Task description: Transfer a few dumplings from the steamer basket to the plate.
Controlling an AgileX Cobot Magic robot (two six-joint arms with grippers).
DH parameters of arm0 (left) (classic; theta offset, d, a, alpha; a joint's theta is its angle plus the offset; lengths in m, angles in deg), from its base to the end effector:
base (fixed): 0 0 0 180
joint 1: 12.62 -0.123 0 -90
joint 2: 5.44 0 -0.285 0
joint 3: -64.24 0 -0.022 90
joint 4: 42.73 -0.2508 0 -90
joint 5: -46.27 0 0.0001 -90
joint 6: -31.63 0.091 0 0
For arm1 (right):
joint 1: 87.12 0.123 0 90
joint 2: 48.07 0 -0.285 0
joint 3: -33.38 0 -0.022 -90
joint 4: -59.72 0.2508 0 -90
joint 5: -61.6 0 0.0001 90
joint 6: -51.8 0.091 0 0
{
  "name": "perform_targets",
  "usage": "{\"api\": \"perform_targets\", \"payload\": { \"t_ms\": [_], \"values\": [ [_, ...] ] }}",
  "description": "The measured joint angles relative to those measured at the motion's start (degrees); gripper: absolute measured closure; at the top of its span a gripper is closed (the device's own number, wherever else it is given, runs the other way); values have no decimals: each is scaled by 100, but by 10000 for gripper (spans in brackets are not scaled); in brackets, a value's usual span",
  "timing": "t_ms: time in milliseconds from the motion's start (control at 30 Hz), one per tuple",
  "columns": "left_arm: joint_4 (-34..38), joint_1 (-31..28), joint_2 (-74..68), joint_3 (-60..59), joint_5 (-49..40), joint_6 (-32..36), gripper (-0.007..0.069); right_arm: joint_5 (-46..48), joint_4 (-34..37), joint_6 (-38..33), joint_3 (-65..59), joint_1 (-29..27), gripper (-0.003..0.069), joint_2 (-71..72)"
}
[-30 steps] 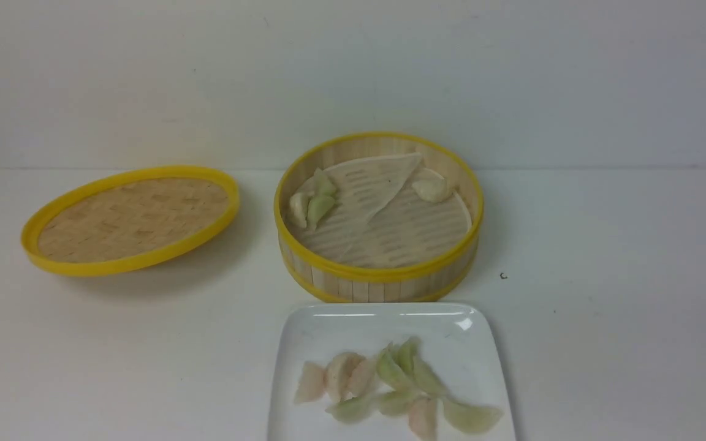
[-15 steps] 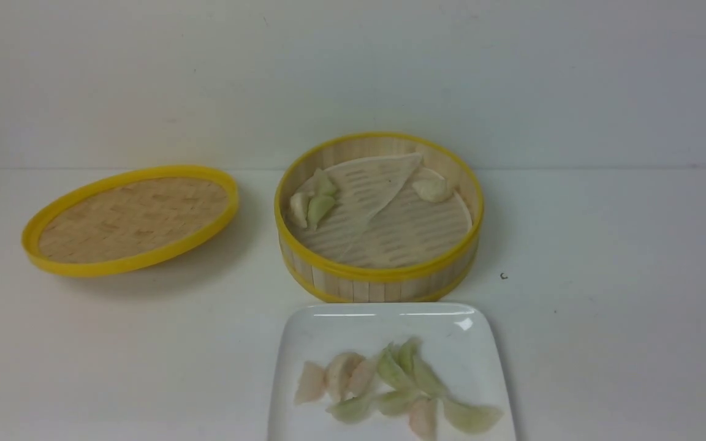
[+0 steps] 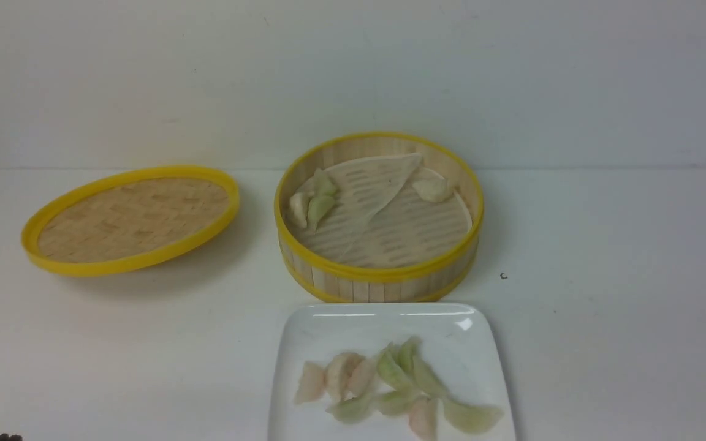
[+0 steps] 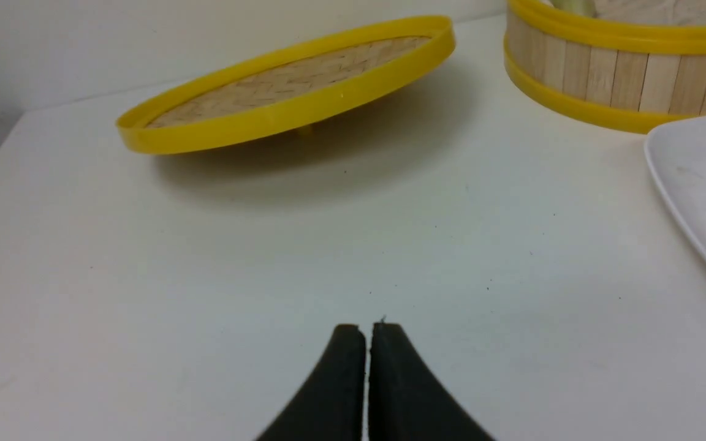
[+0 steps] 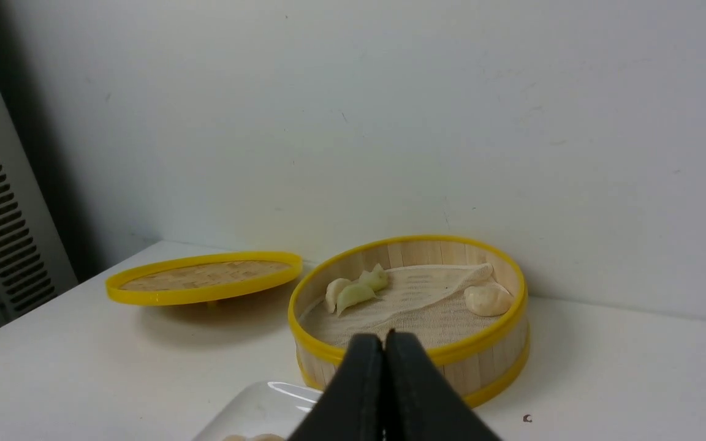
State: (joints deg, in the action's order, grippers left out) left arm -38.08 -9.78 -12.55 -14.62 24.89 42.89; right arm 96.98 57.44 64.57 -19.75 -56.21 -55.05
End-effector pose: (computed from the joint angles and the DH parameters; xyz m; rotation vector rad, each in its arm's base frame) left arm 0.0524 -0.0053 0.1707 0.1797 1.8638 0.0215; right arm 0.0132 0.0055 0.2929 -0.2766 1.6711 0.5312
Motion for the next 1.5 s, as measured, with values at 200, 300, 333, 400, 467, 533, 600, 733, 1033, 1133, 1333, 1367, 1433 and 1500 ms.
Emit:
{"api": "perform_targets", "payload": {
  "t_ms": [200, 300, 333, 400, 467, 533, 600, 733, 1033, 1133, 1333, 1367, 1433, 1500],
  "values": [
    [0, 0, 0, 0, 0, 0, 631, 0, 0, 1, 0, 0, 673, 0],
    [0, 0, 0, 0, 0, 0, 631, 0, 0, 1, 0, 0, 673, 0],
    [0, 0, 0, 0, 0, 0, 631, 0, 0, 1, 0, 0, 673, 0],
    [0, 0, 0, 0, 0, 0, 631, 0, 0, 1, 0, 0, 673, 0],
    [0, 0, 0, 0, 0, 0, 631, 0, 0, 1, 0, 0, 673, 0],
    [0, 0, 0, 0, -2, 0, 631, 0, -49, -4, -4, 0, 673, 0],
    [0, 0, 0, 0, -2, 0, 631, -51, -177, -47, -63, -6, 673, 0],
    [0, 0, 0, 0, -7, 0, 631, -440, -465, -95, -619, -650, 673, 0],
    [-4, 0, 0, 0, -20, 0, 631, -731, -720, -125, -2426, -2828, 673, 0],
    [-5, 0, 0, 0, -33, 0, 631, -1180, -744, -124, -2494, -3035, 673, -6],
    [-5, 0, 0, 5, -39, 0, 631, -1296, -744, -124, -2516, -3047, 673, -6],
    [-5, 0, 0, 5, -39, 0, 631, -1296, -744, -124, -2516, -3047, 673, -6],
    [-5, 0, 0, 5, -39, 0, 631, -1298, -744, -124, -2516, -3047, 673, -6],
    [-5, 0, 0, 5, -39, 0, 631, -1298, -744, -124, -2516, -3047, 673, -6]
  ]
}}
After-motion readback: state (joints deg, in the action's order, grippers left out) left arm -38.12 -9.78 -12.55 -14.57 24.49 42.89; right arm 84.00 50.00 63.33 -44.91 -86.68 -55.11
